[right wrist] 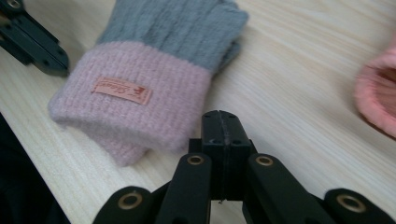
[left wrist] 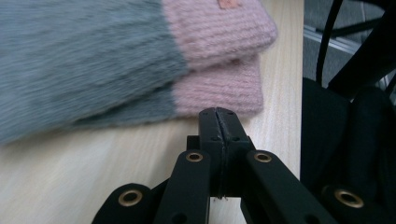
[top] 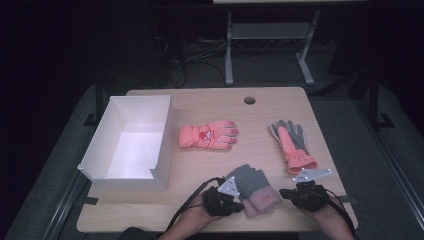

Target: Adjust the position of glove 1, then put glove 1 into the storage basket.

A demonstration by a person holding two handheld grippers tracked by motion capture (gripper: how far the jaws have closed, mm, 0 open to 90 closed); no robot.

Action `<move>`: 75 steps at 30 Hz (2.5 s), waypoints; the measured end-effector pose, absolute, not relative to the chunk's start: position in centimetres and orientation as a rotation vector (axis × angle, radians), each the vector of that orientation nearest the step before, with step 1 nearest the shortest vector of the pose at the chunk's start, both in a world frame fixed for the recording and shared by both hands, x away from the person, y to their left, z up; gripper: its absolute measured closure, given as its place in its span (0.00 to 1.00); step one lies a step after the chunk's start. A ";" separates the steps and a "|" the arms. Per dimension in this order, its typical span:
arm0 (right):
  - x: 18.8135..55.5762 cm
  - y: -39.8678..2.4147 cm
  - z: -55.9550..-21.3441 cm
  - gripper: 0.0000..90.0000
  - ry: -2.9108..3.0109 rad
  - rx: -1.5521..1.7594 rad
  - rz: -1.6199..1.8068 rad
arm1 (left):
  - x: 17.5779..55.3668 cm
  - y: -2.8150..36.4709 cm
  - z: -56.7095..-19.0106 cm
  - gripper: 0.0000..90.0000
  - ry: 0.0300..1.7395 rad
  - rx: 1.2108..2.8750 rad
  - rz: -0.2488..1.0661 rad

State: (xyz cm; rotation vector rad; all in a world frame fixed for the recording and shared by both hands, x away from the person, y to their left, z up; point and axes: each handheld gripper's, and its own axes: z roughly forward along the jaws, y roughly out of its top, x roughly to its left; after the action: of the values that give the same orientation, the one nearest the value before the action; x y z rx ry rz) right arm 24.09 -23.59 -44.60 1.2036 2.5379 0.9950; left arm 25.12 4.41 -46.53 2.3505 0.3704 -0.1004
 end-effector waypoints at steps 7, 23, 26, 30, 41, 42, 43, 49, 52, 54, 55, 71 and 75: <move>23.8 -22.7 -44.8 1.00 2.597 1.163 0.972 | 25.0 4.0 -46.7 1.00 0.352 2.348 -0.099; 23.4 -21.9 -44.9 1.00 2.669 1.083 0.984 | 26.3 6.4 -45.9 0.99 0.479 2.331 -0.090; 23.4 -21.4 -45.3 1.00 2.711 1.067 0.966 | 27.0 7.6 -45.5 0.99 0.516 2.314 -0.071; 23.2 -20.5 -45.5 1.00 2.745 1.026 0.974 | 27.7 9.2 -45.2 0.95 0.565 2.299 -0.043; 23.1 -16.6 -45.6 1.00 2.823 0.877 1.033 | 29.2 12.6 -44.9 0.49 0.684 2.255 0.034; 23.1 -16.0 -45.6 1.00 2.829 0.873 1.036 | 29.2 12.7 -44.9 0.46 0.685 2.251 0.039; 23.2 -15.7 -45.6 1.00 2.835 0.851 1.037 | 29.2 12.8 -44.9 0.45 0.683 2.257 0.046; 23.3 -13.5 -45.9 1.00 2.850 0.775 1.080 | 29.3 13.0 -44.6 0.41 0.703 2.227 0.061; 23.5 -12.3 -46.0 1.00 2.861 0.743 1.105 | 29.3 13.1 -44.5 0.40 0.693 2.228 0.076; 23.7 -11.3 -46.0 1.00 2.865 0.713 1.109 | 29.4 13.2 -44.3 0.39 0.699 2.214 0.083; 23.8 -11.0 -46.0 1.00 2.866 0.702 1.110 | 29.4 13.3 -44.3 0.38 0.703 2.205 0.081; 24.0 -14.7 -45.2 0.66 2.763 0.809 1.159 | 29.8 10.8 -43.4 0.20 0.671 2.263 0.076; 24.1 -16.6 -44.9 0.45 2.704 0.889 1.161 | 29.9 9.8 -43.4 0.17 0.670 2.279 0.076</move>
State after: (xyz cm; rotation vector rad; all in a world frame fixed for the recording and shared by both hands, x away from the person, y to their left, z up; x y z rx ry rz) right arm 24.15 -16.65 -44.90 0.8890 2.7035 1.1610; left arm 29.93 9.79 -43.37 2.2794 0.6704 0.0759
